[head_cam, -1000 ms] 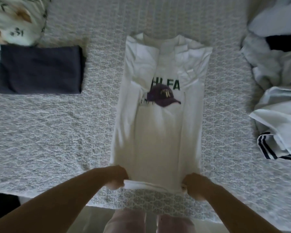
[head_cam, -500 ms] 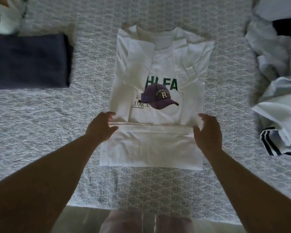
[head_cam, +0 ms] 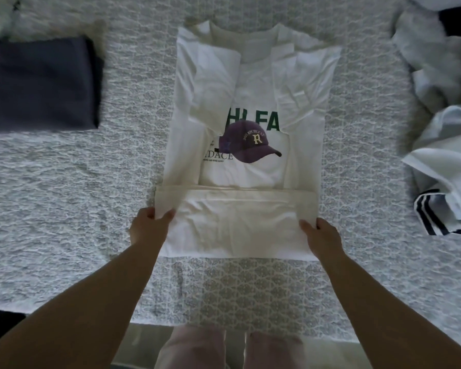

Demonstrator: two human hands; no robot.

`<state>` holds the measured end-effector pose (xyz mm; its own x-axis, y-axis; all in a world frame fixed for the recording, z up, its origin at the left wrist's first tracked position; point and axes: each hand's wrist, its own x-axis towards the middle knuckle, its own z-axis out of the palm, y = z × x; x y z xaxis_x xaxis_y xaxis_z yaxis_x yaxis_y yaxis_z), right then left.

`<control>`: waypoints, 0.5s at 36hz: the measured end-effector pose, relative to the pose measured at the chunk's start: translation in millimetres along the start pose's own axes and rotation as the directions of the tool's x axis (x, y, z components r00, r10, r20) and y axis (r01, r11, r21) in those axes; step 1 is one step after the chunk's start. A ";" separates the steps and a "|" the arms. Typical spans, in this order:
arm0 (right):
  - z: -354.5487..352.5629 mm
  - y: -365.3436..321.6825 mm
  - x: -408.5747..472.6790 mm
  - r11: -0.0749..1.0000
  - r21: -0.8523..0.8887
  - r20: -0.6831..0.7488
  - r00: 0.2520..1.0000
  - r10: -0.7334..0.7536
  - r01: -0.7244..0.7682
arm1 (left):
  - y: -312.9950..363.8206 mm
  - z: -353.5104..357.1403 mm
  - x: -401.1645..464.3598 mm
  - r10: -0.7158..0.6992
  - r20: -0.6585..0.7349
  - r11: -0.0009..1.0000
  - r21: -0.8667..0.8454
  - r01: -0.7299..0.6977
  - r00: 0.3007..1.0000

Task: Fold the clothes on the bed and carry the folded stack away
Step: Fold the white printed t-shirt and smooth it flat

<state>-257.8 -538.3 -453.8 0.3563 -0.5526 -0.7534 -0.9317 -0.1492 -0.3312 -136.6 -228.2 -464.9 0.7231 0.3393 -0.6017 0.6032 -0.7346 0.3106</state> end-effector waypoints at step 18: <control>-25.1 -18.3 27.4 0.765 0.612 0.211 0.974 0.086 -0.200 | 34.4 -9.9 10.8 0.152 -0.027 0.940 -0.304 -0.153 0.988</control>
<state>-232.7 -571.2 -454.1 0.2820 -0.3776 -0.8820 -0.7409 0.4984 -0.4502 -104.7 -244.1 -453.4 0.8150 0.2395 -0.5276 0.5590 -0.5644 0.6074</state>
